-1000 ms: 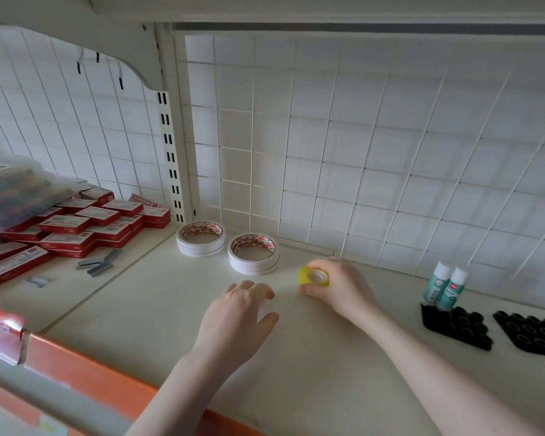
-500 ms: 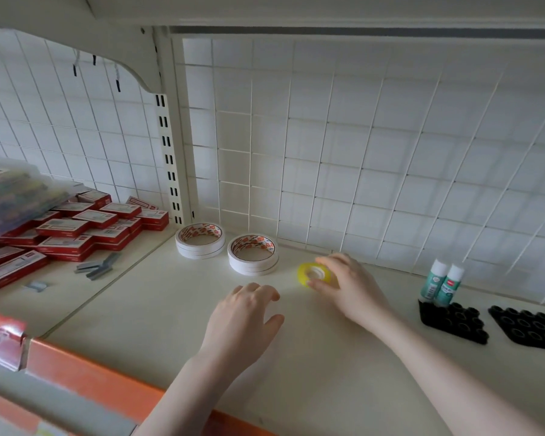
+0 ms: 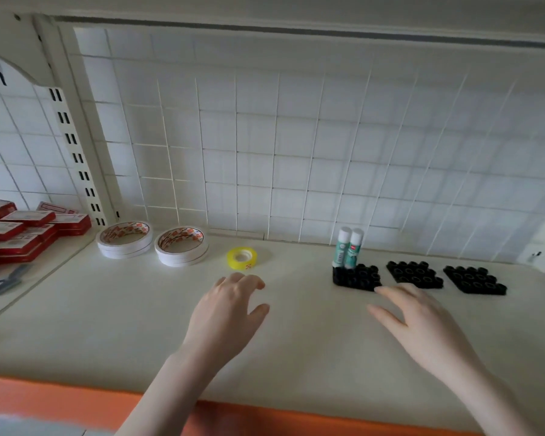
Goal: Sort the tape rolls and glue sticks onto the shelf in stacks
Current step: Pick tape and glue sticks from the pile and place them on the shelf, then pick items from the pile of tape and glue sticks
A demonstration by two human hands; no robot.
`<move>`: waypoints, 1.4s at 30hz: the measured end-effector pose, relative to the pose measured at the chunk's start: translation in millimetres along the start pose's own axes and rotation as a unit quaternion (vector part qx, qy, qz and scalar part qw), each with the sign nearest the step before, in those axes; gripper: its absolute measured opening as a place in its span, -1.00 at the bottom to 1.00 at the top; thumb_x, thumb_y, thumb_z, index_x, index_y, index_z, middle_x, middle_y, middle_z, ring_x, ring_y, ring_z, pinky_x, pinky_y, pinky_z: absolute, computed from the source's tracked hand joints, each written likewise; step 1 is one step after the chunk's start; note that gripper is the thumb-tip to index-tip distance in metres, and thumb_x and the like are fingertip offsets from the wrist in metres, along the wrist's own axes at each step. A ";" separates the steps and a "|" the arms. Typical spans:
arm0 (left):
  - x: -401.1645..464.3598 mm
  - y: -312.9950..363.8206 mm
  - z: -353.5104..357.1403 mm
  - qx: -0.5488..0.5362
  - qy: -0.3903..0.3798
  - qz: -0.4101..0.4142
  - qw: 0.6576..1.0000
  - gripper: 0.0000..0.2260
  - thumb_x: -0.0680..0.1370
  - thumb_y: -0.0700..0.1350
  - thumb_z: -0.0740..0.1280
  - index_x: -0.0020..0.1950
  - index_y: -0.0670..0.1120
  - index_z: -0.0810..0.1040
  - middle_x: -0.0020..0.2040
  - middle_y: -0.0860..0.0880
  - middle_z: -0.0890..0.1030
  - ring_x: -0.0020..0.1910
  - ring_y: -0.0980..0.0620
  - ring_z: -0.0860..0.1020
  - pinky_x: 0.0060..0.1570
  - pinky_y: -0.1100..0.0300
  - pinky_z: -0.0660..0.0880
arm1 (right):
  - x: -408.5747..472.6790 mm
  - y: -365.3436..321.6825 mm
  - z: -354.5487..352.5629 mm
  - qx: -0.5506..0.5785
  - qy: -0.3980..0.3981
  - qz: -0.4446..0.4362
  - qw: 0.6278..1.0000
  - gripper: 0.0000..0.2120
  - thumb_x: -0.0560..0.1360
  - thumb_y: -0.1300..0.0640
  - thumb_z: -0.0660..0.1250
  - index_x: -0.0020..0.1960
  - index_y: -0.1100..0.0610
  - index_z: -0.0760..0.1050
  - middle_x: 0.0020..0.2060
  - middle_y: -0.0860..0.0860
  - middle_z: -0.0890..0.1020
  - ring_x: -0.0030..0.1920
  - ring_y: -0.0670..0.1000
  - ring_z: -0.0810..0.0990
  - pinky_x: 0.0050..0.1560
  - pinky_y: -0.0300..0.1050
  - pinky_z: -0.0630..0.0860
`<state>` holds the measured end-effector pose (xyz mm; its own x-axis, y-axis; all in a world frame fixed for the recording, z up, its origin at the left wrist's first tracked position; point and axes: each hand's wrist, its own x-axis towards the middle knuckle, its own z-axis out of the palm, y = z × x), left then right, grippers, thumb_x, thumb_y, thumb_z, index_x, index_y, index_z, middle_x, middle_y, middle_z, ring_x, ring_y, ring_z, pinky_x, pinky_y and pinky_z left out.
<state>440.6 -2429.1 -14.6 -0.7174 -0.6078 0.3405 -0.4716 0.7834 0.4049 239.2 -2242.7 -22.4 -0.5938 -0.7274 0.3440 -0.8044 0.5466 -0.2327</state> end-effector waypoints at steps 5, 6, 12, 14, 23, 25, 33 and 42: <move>-1.2 58.2 24.5 -0.004 -0.014 0.032 0.999 -0.68 0.53 0.09 0.26 0.27 0.09 0.42 0.23 0.13 0.44 0.23 0.11 0.38 0.06 0.25 0.33 | -40.0 80.6 -20.5 -0.074 0.076 0.028 0.994 -0.71 0.29 0.08 0.54 -0.06 0.19 0.62 -0.16 0.09 0.63 -0.15 0.20 0.62 -0.19 0.05 0.56; -1.1 73.2 31.0 -0.004 -0.010 0.036 0.999 -0.68 0.53 0.09 0.26 0.27 0.09 0.42 0.23 0.13 0.45 0.22 0.11 0.39 0.06 0.25 0.34 | -46.6 98.7 -25.2 -0.082 0.091 0.030 0.992 -0.70 0.26 0.10 0.56 -0.08 0.20 0.62 -0.19 0.10 0.63 -0.19 0.21 0.62 -0.22 0.06 0.57; -3.6 181.2 88.0 -0.020 0.009 0.040 0.999 -0.67 0.52 0.08 0.29 0.27 0.09 0.44 0.26 0.14 0.45 0.25 0.12 0.39 0.12 0.24 0.34 | -80.1 209.7 -62.5 -0.107 0.151 0.040 0.982 -0.69 0.19 0.14 0.60 -0.13 0.20 0.62 -0.23 0.11 0.63 -0.23 0.22 0.62 -0.26 0.07 0.57; -5.4 218.3 108.5 -0.027 0.017 0.032 0.999 -0.67 0.51 0.08 0.30 0.26 0.08 0.45 0.23 0.15 0.46 0.25 0.12 0.40 0.13 0.25 0.33 | -87.9 247.9 -75.0 -0.105 0.154 0.027 0.982 -0.70 0.21 0.13 0.59 -0.12 0.20 0.62 -0.23 0.11 0.62 -0.23 0.22 0.62 -0.26 0.07 0.57; -12.0 320.5 149.7 -0.032 0.005 0.032 0.999 -0.69 0.49 0.04 0.34 0.22 0.05 0.49 0.18 0.12 0.50 0.17 0.09 0.45 0.03 0.24 0.35 | -125.0 344.6 -112.0 -0.082 0.180 0.042 0.979 -0.77 0.29 0.13 0.52 -0.09 0.17 0.62 -0.22 0.09 0.61 -0.25 0.19 0.60 -0.34 -0.02 0.56; -10.8 331.2 152.4 -0.027 -0.001 0.039 0.999 -0.69 0.50 0.04 0.34 0.23 0.06 0.49 0.18 0.13 0.49 0.19 0.10 0.44 0.02 0.26 0.33 | -131.4 353.8 -116.8 -0.075 0.192 0.044 0.978 -0.79 0.32 0.14 0.50 -0.08 0.18 0.62 -0.23 0.08 0.61 -0.24 0.17 0.59 -0.32 -0.03 0.55; 2.4 365.3 171.7 -0.056 -0.021 0.074 0.995 -0.70 0.50 0.05 0.34 0.22 0.06 0.49 0.20 0.12 0.49 0.18 0.11 0.44 0.05 0.21 0.37 | -151.9 376.2 -135.7 -0.068 0.242 0.075 0.965 -0.86 0.35 0.24 0.49 -0.09 0.20 0.62 -0.16 0.09 0.63 -0.18 0.18 0.59 -0.26 -0.01 0.54; 12.4 443.4 207.3 -0.070 -0.028 0.106 0.991 -0.70 0.48 0.05 0.36 0.19 0.07 0.51 0.16 0.12 0.51 0.16 0.09 0.47 0.02 0.19 0.40 | -165.0 450.9 -169.3 -0.066 0.264 0.089 0.958 -0.80 0.43 0.17 0.41 0.01 0.24 0.62 -0.09 0.11 0.62 -0.15 0.17 0.60 -0.23 0.05 0.59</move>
<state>116.3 -2062.3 -6.7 -0.8220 -0.4201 0.3846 -0.2340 0.8648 0.4443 -22.3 -1805.9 -30.1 -0.6017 -0.3247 0.7298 -0.6608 0.7156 -0.2264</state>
